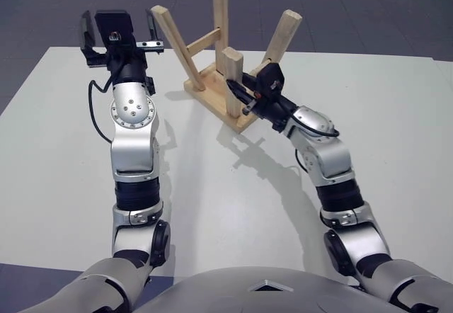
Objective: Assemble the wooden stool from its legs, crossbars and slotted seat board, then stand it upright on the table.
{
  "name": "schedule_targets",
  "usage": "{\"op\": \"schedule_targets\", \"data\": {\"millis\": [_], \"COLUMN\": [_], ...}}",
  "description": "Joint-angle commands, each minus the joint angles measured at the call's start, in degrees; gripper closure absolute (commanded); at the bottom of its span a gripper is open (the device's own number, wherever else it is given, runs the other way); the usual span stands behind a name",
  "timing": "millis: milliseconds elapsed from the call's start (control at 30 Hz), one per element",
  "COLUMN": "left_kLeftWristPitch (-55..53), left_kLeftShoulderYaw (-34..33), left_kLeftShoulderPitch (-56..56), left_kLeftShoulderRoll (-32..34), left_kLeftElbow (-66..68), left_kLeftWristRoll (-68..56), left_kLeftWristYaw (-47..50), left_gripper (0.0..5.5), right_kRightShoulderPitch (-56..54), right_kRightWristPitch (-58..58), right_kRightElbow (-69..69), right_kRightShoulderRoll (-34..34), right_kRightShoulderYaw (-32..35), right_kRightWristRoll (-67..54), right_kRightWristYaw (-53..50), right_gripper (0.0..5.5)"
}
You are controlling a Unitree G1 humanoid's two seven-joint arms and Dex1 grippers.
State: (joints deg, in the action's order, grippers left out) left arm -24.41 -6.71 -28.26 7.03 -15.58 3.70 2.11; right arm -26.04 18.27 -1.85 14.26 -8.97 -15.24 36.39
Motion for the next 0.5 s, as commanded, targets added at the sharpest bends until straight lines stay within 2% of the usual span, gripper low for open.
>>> {"op": "schedule_targets", "data": {"millis": [33, 133, 267, 400, 500], "left_kLeftWristPitch": [-7.5, -13.8, -19.5, -21.1, -21.0], "left_kLeftShoulderYaw": [-5.8, -14.6, -21.2, -21.9, -18.8], "left_kLeftShoulderPitch": [2.8, 3.4, 3.9, 6.0, 7.0], "left_kLeftShoulderRoll": [9.2, 17.5, 26.3, 31.9, 34.7], "left_kLeftElbow": [-12.0, -15.3, -16.1, -14.1, -12.0], "left_kLeftWristRoll": [-19.6, -34.4, -49.8, -57.3, -56.9], "left_kLeftWristYaw": [-19.7, -29.9, -39.5, -47.1, -50.1], "left_gripper": [0.10, 0.10, 0.10, 0.10, 0.10], "right_kRightShoulderPitch": [-0.4, -1.2, -0.9, -0.3, -0.1], "right_kRightWristPitch": [-0.6, -0.4, 1.1, 2.3, 2.4], "right_kRightElbow": [0.2, 1.3, 1.3, 2.2, 2.7], "right_kRightShoulderRoll": [10.2, 16.3, 22.3, 25.7, 27.0], "right_kRightShoulderYaw": [4.5, 6.5, 6.9, 8.3, 9.1], "right_kRightWristRoll": [-4.8, -7.4, -10.6, -12.9, -13.6], "right_kRightWristYaw": [13.3, 22.0, 31.9, 37.0, 39.0], "right_gripper": [4.45, 4.45, 4.45, 4.46, 4.46]}}
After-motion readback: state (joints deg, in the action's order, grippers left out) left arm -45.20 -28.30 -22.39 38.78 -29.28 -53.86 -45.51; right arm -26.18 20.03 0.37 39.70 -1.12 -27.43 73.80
